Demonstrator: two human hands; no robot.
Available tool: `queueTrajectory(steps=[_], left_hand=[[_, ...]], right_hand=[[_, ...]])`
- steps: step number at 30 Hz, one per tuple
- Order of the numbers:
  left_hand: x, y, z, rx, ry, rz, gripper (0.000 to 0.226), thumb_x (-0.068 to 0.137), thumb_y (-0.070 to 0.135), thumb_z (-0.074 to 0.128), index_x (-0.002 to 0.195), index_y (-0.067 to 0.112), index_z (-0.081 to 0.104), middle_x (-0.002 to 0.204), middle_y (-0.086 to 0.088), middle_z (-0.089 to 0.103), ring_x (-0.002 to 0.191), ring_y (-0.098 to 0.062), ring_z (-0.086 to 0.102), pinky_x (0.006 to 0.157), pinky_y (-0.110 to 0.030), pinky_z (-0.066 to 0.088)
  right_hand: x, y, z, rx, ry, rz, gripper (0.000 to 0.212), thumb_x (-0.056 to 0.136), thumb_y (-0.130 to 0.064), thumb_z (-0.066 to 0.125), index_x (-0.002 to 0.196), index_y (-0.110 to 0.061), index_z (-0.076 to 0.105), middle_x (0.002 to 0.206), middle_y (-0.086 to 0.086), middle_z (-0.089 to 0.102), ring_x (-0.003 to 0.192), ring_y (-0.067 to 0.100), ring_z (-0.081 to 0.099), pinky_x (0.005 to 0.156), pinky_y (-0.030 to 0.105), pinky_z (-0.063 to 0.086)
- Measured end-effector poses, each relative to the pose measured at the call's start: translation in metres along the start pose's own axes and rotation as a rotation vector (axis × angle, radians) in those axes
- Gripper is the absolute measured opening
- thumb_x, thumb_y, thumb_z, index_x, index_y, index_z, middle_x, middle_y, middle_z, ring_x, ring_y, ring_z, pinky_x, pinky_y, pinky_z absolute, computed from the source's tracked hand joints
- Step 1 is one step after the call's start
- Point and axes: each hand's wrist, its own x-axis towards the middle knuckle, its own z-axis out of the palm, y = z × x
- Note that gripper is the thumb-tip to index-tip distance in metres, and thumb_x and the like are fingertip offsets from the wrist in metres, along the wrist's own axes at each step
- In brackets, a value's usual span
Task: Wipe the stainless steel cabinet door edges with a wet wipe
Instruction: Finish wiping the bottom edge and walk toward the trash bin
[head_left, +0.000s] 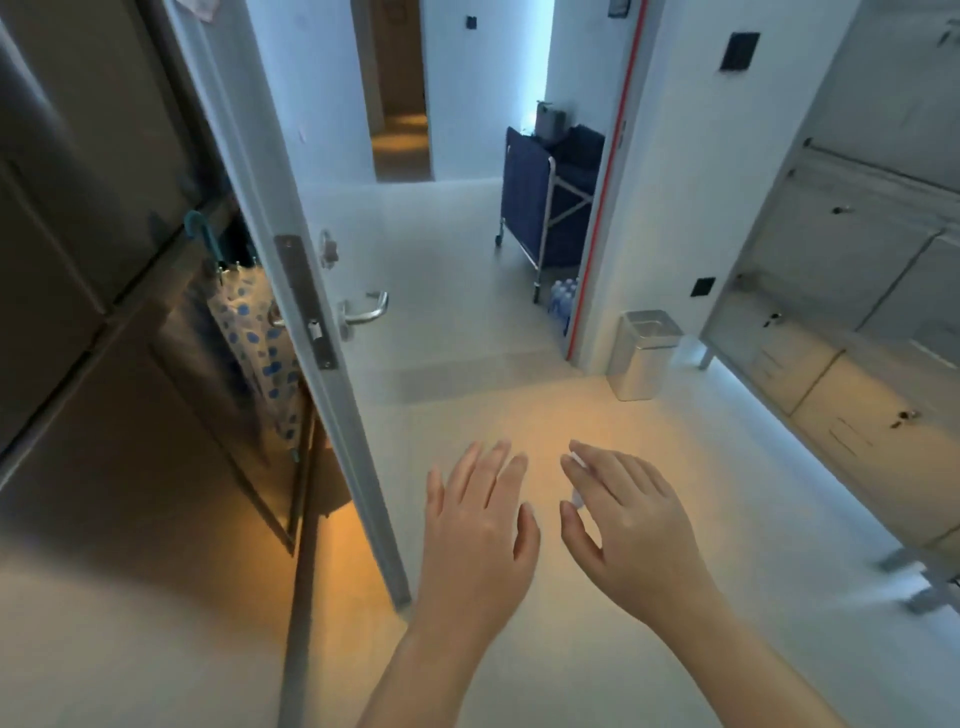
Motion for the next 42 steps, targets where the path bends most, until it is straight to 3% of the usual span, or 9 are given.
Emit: queueTrajectory(steps=[7, 14, 22, 27, 33, 39, 42], left_hand=[[0.017, 0.120, 0.064, -0.115, -0.040, 0.182, 0.037, 0.071, 0.017, 0.061, 0.107, 0.011, 0.068, 0.117, -0.006, 0.065, 0.113, -0.028, 0.058, 0.093, -0.058, 0.034], [0.020, 0.286, 0.130, -0.230, -0.120, 0.327, 0.043, 0.067, 0.009, 0.079, 0.109, 0.011, 0.067, 0.118, -0.006, 0.064, 0.116, -0.028, 0.057, 0.094, -0.059, 0.035], [0.018, 0.419, 0.189, -0.299, -0.233, 0.461, 0.044, 0.068, 0.007, 0.078, 0.110, 0.009, 0.067, 0.118, -0.007, 0.064, 0.116, -0.028, 0.057, 0.095, -0.059, 0.034], [0.021, 0.454, 0.217, -0.323, -0.261, 0.538, 0.043, 0.068, 0.006, 0.077, 0.110, 0.008, 0.067, 0.119, -0.008, 0.064, 0.116, -0.029, 0.057, 0.094, -0.060, 0.034], [0.039, 0.464, 0.257, -0.352, -0.281, 0.560, 0.038, 0.074, 0.013, 0.060, 0.110, 0.008, 0.066, 0.118, -0.008, 0.064, 0.115, -0.029, 0.057, 0.094, -0.060, 0.035], [0.086, 0.448, 0.308, -0.359, -0.297, 0.548, 0.037, 0.073, 0.015, 0.061, 0.109, 0.010, 0.067, 0.117, -0.005, 0.064, 0.114, -0.027, 0.058, 0.093, -0.059, 0.037], [0.130, 0.430, 0.337, -0.360, -0.282, 0.537, 0.038, 0.072, 0.009, 0.072, 0.109, 0.009, 0.067, 0.118, -0.007, 0.064, 0.114, -0.029, 0.058, 0.093, -0.060, 0.037]], right_hand=[[-0.067, 0.099, -0.078, -0.170, 0.003, 0.181, 0.037, 0.083, -0.023, 0.047, 0.097, 0.001, 0.071, 0.102, 0.015, 0.068, 0.085, 0.029, 0.067, 0.077, 0.037, 0.053], [-0.158, 0.218, -0.174, -0.297, 0.037, 0.300, 0.038, 0.085, -0.024, 0.046, 0.099, 0.002, 0.070, 0.102, 0.014, 0.068, 0.087, 0.028, 0.067, 0.079, 0.038, 0.053], [-0.241, 0.309, -0.248, -0.424, 0.078, 0.442, 0.038, 0.084, -0.022, 0.045, 0.098, 0.003, 0.070, 0.101, 0.015, 0.068, 0.086, 0.028, 0.067, 0.079, 0.039, 0.053], [-0.264, 0.340, -0.262, -0.449, 0.111, 0.500, 0.036, 0.085, -0.021, 0.046, 0.098, 0.003, 0.070, 0.101, 0.015, 0.068, 0.088, 0.028, 0.066, 0.079, 0.038, 0.053], [-0.270, 0.373, -0.249, -0.469, 0.097, 0.554, 0.036, 0.084, -0.022, 0.047, 0.098, 0.003, 0.070, 0.103, 0.015, 0.068, 0.088, 0.028, 0.066, 0.080, 0.038, 0.053], [-0.230, 0.422, -0.207, -0.462, 0.045, 0.550, 0.037, 0.084, -0.023, 0.047, 0.099, 0.002, 0.070, 0.103, 0.014, 0.068, 0.088, 0.027, 0.066, 0.080, 0.037, 0.053], [-0.196, 0.454, -0.179, -0.465, 0.028, 0.546, 0.038, 0.084, -0.023, 0.046, 0.099, 0.002, 0.070, 0.101, 0.014, 0.068, 0.087, 0.027, 0.066, 0.078, 0.037, 0.054]])
